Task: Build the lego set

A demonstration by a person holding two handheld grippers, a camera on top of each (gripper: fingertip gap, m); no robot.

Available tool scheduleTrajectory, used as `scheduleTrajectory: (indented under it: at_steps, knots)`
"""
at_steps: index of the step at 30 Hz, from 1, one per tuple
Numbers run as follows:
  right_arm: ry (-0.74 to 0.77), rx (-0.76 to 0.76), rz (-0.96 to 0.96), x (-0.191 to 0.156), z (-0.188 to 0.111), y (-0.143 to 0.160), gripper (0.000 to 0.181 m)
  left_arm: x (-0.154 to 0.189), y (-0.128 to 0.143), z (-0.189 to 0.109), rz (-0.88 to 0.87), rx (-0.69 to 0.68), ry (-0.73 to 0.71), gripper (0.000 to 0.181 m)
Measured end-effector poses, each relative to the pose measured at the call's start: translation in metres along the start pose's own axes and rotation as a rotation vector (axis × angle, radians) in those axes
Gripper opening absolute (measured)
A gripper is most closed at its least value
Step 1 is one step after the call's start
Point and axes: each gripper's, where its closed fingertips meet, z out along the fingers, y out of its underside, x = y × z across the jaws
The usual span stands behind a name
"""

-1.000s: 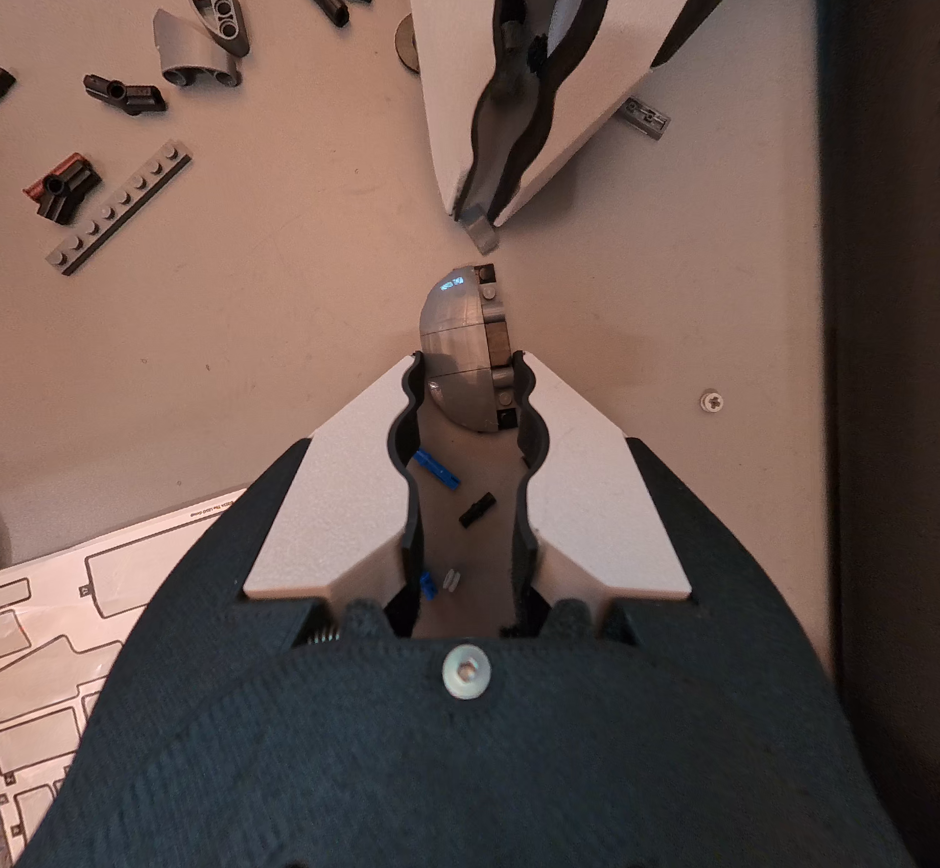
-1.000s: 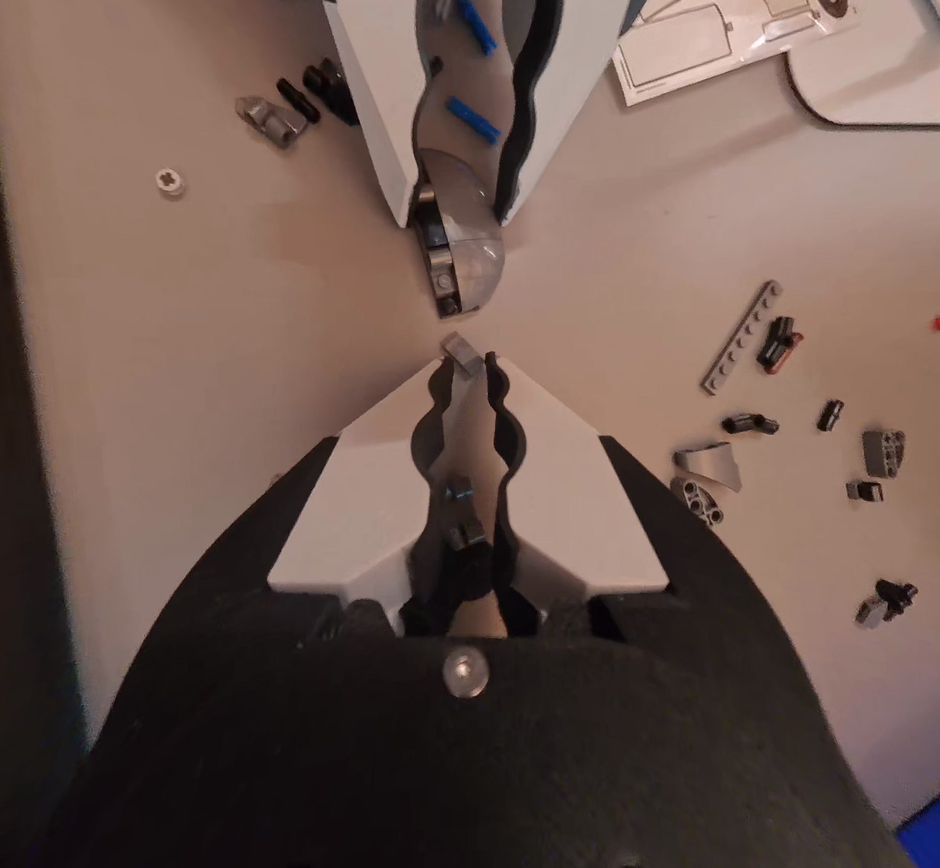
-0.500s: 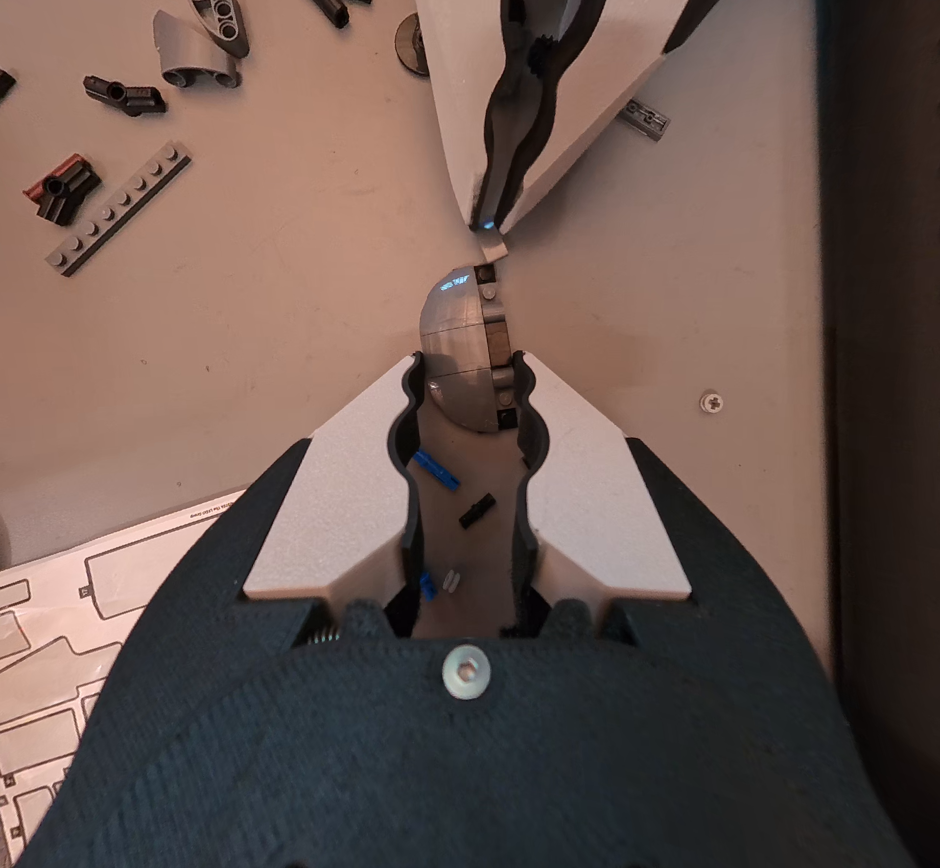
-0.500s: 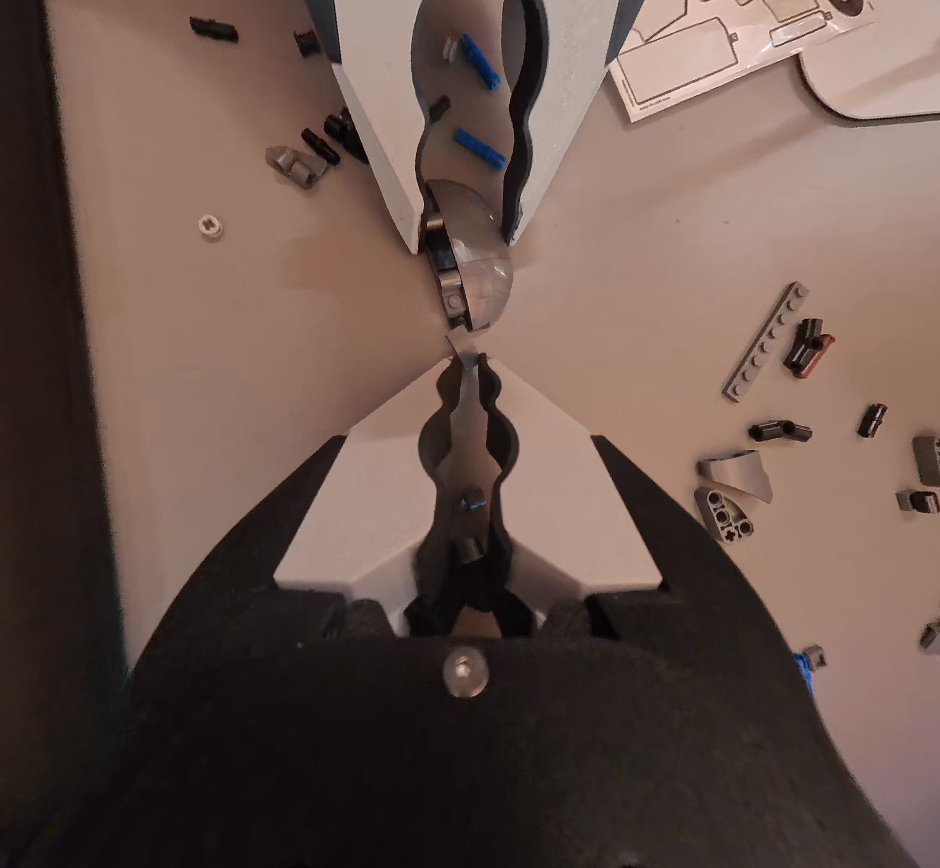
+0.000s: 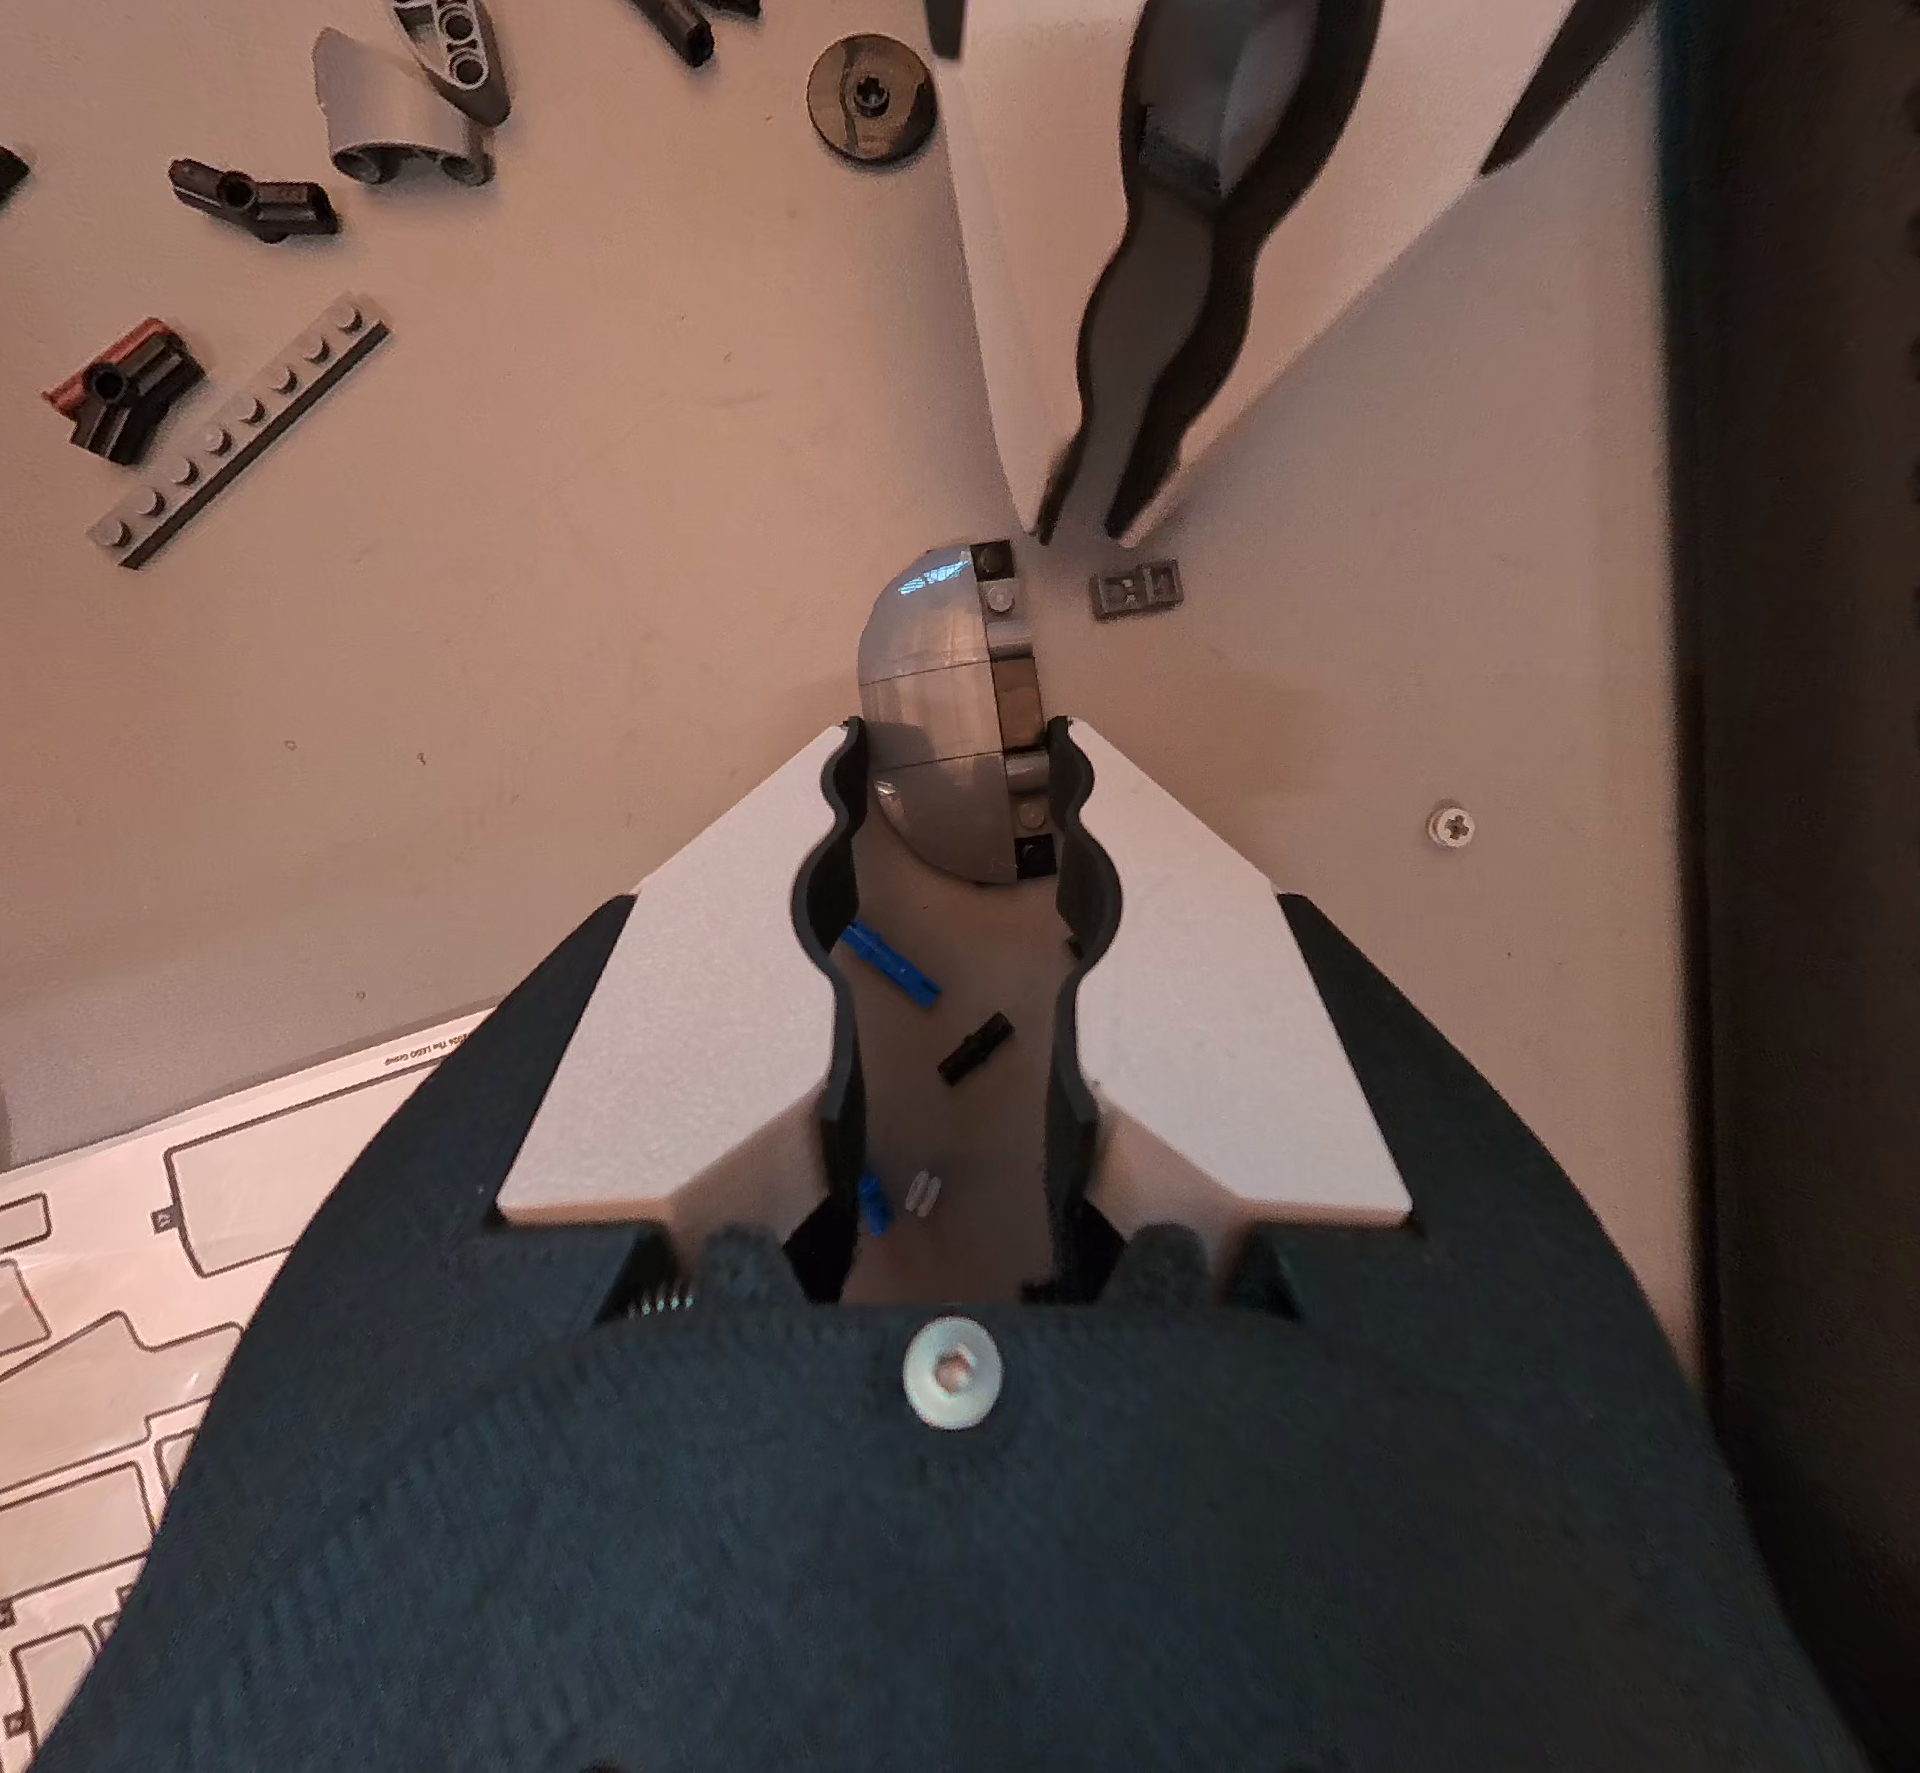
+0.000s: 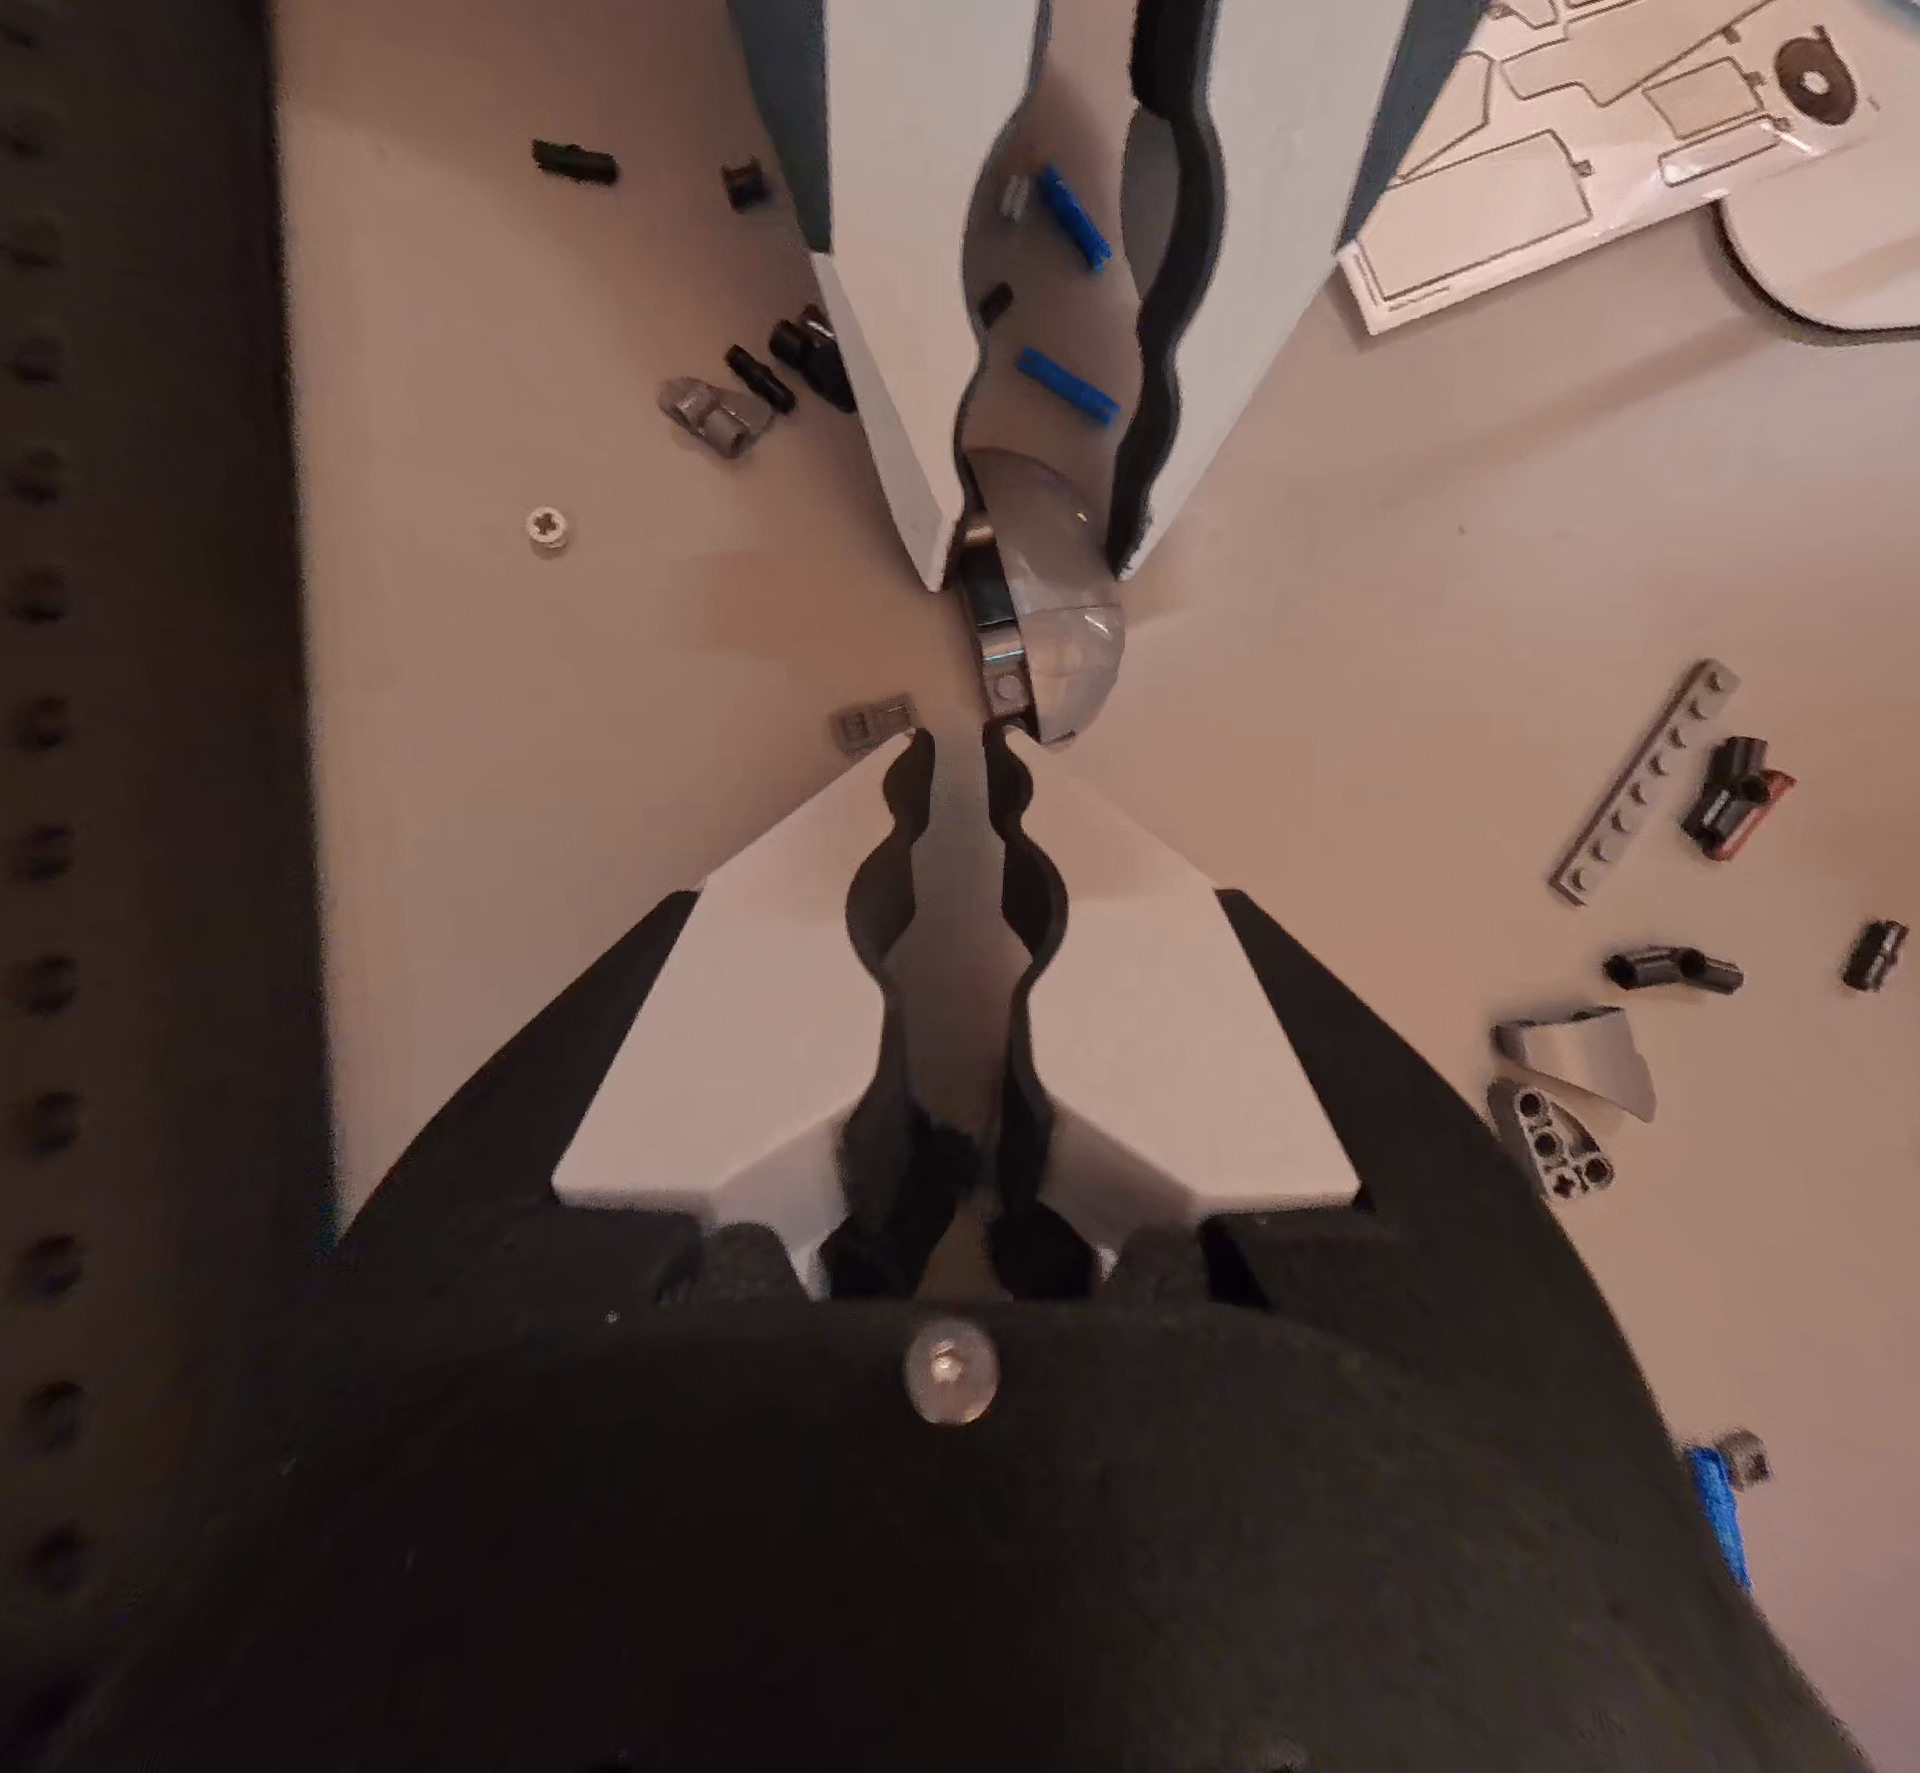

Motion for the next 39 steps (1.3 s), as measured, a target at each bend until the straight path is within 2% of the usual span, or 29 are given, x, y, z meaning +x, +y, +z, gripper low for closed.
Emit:
scheduleTrajectory:
  at_steps: [5, 13, 18, 26, 34, 39]
  knots:
    - [-0.035, -0.048, -0.03, -0.009, 0.007, 0.006, 0.013, -0.001, 0.0, 0.0, -0.004, 0.001, 0.002, 0.032]
    - [-0.054, -0.038, -0.039, -0.014, 0.011, 0.002, 0.017, 0.0, 0.0, 0.0, -0.004, 0.0, -0.003, 0.033]
    - [-0.067, -0.032, -0.048, -0.016, 0.012, 0.0, 0.008, 0.0, 0.0, 0.0, -0.008, -0.002, -0.004, 0.035]
    - [-0.071, -0.023, -0.019, -0.013, 0.011, 0.002, 0.006, -0.003, -0.002, -0.005, 0.007, 0.007, -0.039, 0.039]
    - [-0.098, 0.14, 0.114, 0.0, -0.008, -0.015, 0.006, 0.002, -0.029, -0.016, 0.186, 0.075, -0.181, 0.038]
    - [-0.111, 0.226, 0.175, 0.007, -0.019, -0.023, 0.006, 0.002, -0.041, -0.022, 0.243, 0.132, -0.228, 0.03]
